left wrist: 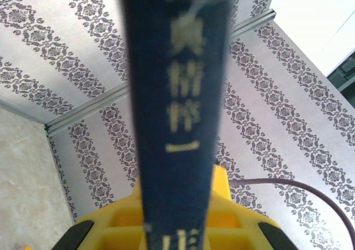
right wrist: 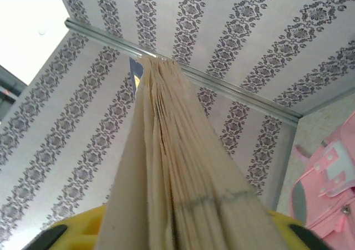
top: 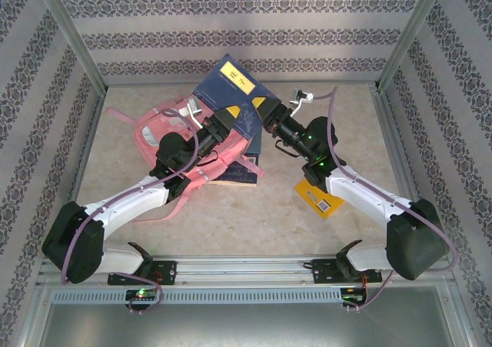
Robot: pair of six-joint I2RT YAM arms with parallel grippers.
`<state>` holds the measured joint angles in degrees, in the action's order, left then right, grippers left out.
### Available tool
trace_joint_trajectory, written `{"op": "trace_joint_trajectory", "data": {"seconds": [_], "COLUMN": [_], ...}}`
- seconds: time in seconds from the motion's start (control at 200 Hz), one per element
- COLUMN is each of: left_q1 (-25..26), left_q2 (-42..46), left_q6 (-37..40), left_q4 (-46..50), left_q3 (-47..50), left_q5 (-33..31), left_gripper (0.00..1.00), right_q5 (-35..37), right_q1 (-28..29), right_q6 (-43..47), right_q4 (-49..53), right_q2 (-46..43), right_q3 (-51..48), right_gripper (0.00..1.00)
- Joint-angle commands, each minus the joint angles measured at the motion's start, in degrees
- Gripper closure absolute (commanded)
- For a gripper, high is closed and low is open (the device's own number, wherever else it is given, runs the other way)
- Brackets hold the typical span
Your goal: Pack books, pencil case, and school supplies into a backpack
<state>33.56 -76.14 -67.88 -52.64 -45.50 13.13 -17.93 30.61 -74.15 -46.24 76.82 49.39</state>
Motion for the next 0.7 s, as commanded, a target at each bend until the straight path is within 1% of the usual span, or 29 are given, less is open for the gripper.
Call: {"op": "trace_joint_trajectory", "data": {"seconds": [0.0,0.05,0.165,0.215,0.23,0.27,0.295,0.33,0.365,0.39,0.445,0.475,0.54,0.6,0.64,0.694], "left_q1": [-0.69,-0.84,-1.69,-3.07,-3.62,-5.46,-6.73,-8.32,-9.48,-10.04,-10.96,-11.45,-12.52,-12.87,-13.36,-14.39], "left_q2": [0.21,0.36,0.55,1.18,1.43,1.9,1.83,1.38,0.9,0.82,0.92,0.65,-0.57,-2.46,-4.22,-6.99], "left_q6": [0.08,0.04,-0.35,-1.92,-2.51,-4.57,-5.53,-5.52,-4.31,-3.04,-0.66,0.31,2.81,4.93,5.18,5.18], "left_q4": [-0.99,-0.64,0.34,4.98,6.97,15.07,19.9,25.22,29.24,32.76,43.47,47.4,50.93,54.49,56.46,56.69], "left_q3": [-2.06,-2.1,-2.09,-2.66,-3.12,-4.73,-6.08,-7.82,-9.25,-10.14,-12.46,-13.39,-14.61,-16.54,-17.77,-19.47], "left_q5": [0.98,1.19,1.63,2.44,2.82,4.76,6.64,9.22,10.81,10.71,7.45,6.04,3.96,0.74,-0.54,-1.49], "left_gripper": [1.0,1.0,1.0,0.84,0.78,0.66,0.6,0.56,0.54,0.54,0.54,0.54,0.53,0.51,0.5,0.5], "right_q5": [-2.08,-2.58,-1.92,-0.88,-0.53,0.07,0.28,0.53,0.76,1.16,2.03,2.9,5.54,7.15,6.75,4.91], "right_q1": [0.17,-0.02,-1.04,-1.86,-2.14,-3.2,-4.02,-5.21,-6.47,-7.31,-9.06,-9.68,-10.39,-11.41,-12.66,-14.35], "right_q6": [0.94,1.07,2.29,3.99,4.52,6.67,8.32,10.72,13.52,15.52,20.28,23.29,27.8,28.32,27.81,27.7], "right_q4": [-2.97,-3.16,-1.62,0.32,1.32,5.39,9.28,15.44,23.07,28.59,38.69,42.99,50.37,55.91,59.48,62.88], "right_q2": [0.09,0.17,-1.12,-2.94,-3.63,-5.9,-7.48,-9.93,-12.39,-14.0,-17.28,-18.99,-22.59,-25.33,-26.51,-27.51], "right_q3": [1.99,2.03,1.31,0.36,0.17,-0.3,-0.34,-0.28,0.31,0.83,1.93,2.35,2.46,2.32,2.3,2.37], "right_gripper": [0.9,1.0,1.0,1.0,1.0,1.0,1.0,1.0,1.0,1.0,1.0,1.0,1.0,1.0,1.0,1.0]}}
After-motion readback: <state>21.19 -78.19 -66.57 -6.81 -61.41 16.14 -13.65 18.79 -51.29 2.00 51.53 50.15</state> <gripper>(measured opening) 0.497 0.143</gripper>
